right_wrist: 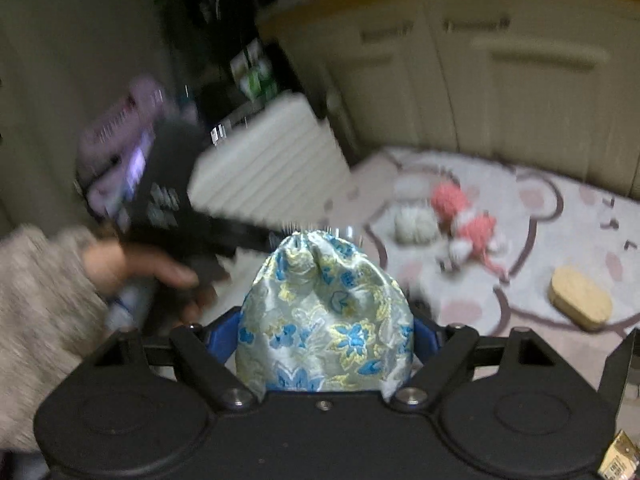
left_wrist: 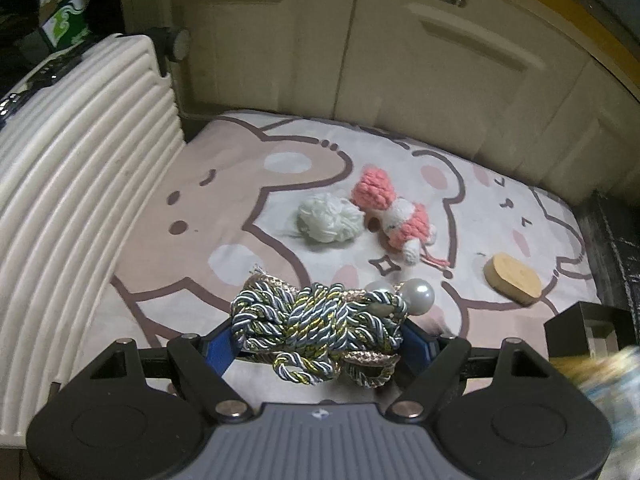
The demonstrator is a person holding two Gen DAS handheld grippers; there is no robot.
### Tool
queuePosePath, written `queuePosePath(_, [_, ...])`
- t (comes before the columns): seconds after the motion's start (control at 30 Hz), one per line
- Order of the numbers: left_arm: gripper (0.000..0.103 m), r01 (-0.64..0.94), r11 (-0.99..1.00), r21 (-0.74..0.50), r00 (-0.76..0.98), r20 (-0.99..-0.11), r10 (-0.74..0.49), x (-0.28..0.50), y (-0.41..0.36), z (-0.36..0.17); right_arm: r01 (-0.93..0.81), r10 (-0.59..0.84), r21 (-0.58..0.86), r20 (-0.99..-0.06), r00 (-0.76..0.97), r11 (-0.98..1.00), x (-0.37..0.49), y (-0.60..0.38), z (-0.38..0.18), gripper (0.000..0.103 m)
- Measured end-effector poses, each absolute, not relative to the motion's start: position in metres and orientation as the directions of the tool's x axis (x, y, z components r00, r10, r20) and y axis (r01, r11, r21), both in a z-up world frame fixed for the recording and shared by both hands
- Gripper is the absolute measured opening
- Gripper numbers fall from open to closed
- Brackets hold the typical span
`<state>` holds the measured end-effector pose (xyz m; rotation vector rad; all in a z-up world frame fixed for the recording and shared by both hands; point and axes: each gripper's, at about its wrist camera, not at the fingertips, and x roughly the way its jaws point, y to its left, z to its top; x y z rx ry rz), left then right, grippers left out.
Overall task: Organize objects
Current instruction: 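Carry the floral pouch and rope tassel toward the open black box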
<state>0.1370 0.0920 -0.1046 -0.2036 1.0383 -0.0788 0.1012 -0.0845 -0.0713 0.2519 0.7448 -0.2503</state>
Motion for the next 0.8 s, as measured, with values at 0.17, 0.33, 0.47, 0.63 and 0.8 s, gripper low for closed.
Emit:
queuePosePath(0.17, [0.082,-0.060,0.980,-0.191,0.501,-0.855,-0.136,0.137,0.100,-0.108,0.392,-0.207,0.177,-0.620,0.757,0.903,0.088,-0.102,-0.057,0.085])
queuePosePath(0.33, [0.082,-0.041,0.984,-0.173,0.469,-0.873,-0.134,0.141,0.095,-0.116,0.572,-0.331,0.046,-0.776,0.536,0.819,0.102,-0.135,-0.092,0.085])
queuePosePath(0.47, [0.082,-0.009,0.987,-0.162,0.460,-0.877,-0.140,0.142,0.085,-0.120,0.602,-0.320,-0.003,-0.849,0.421,0.798,0.110,-0.155,-0.117,0.085])
queuePosePath(0.63, [0.082,0.026,0.988,-0.149,0.445,-0.884,-0.145,0.142,0.075,-0.126,0.609,-0.365,-0.139,-0.892,0.266,0.781,0.115,-0.170,-0.139,0.085])
queuePosePath(0.8, [0.082,0.033,0.986,-0.164,0.439,-0.884,-0.161,0.144,0.072,-0.129,0.690,-0.433,-0.098,-0.838,0.332,0.718,0.101,-0.187,-0.120,0.085])
